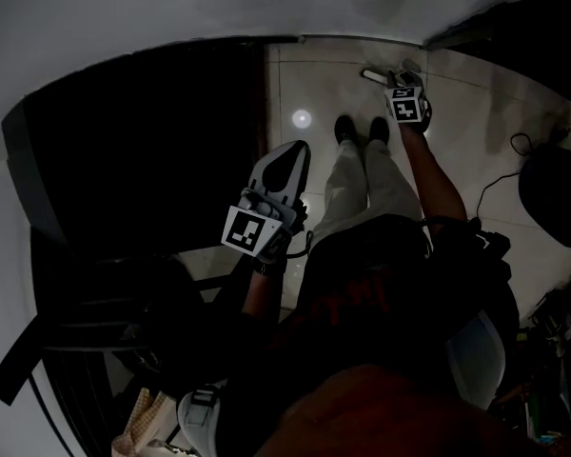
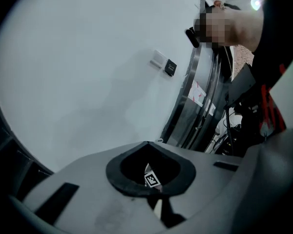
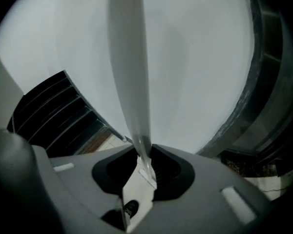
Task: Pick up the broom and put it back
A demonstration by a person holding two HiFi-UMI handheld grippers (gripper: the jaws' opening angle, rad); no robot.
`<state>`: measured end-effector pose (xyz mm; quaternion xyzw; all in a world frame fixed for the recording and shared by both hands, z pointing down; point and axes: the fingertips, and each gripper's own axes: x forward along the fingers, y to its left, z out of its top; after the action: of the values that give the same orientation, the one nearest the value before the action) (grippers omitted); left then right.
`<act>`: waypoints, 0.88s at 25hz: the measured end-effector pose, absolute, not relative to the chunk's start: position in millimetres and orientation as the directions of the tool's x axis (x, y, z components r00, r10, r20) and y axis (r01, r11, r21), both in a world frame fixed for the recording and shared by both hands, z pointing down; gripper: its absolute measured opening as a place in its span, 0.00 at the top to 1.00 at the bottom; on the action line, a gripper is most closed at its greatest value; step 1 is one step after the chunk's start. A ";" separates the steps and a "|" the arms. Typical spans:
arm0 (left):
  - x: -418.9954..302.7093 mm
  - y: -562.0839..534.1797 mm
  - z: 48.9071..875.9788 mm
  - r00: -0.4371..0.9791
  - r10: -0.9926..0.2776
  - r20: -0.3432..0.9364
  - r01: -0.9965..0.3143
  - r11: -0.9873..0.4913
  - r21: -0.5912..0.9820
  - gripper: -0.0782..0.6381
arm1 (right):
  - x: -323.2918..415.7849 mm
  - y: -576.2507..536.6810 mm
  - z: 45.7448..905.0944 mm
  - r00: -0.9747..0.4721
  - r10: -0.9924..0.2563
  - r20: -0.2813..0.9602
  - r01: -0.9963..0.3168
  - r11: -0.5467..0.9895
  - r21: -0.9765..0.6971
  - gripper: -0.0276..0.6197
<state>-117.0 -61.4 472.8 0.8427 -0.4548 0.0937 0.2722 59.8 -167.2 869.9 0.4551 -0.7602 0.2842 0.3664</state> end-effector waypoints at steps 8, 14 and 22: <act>-124.0 -55.1 486.7 0.553 -0.708 0.440 -0.828 -0.407 0.385 0.88 | 55.2 -250.0 891.4 -0.312 -0.477 0.822 -0.895 0.438 -0.086 0.82; -121.7 -62.0 479.2 0.540 -0.722 0.432 -0.836 -0.402 0.373 0.88 | 77.4 -299.8 886.0 -0.281 -0.515 0.810 -0.914 0.402 -0.062 0.82; -127.0 -71.7 467.9 0.462 -0.768 0.443 -0.885 -0.366 0.289 0.88 | 88.1 -312.7 879.4 -0.329 -0.558 0.762 -0.937 0.291 -0.192 0.76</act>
<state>-127.0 -71.7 467.9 0.8180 -0.5052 0.1168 0.2490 88.1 -312.7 879.4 0.4996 -0.7482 0.3237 0.2930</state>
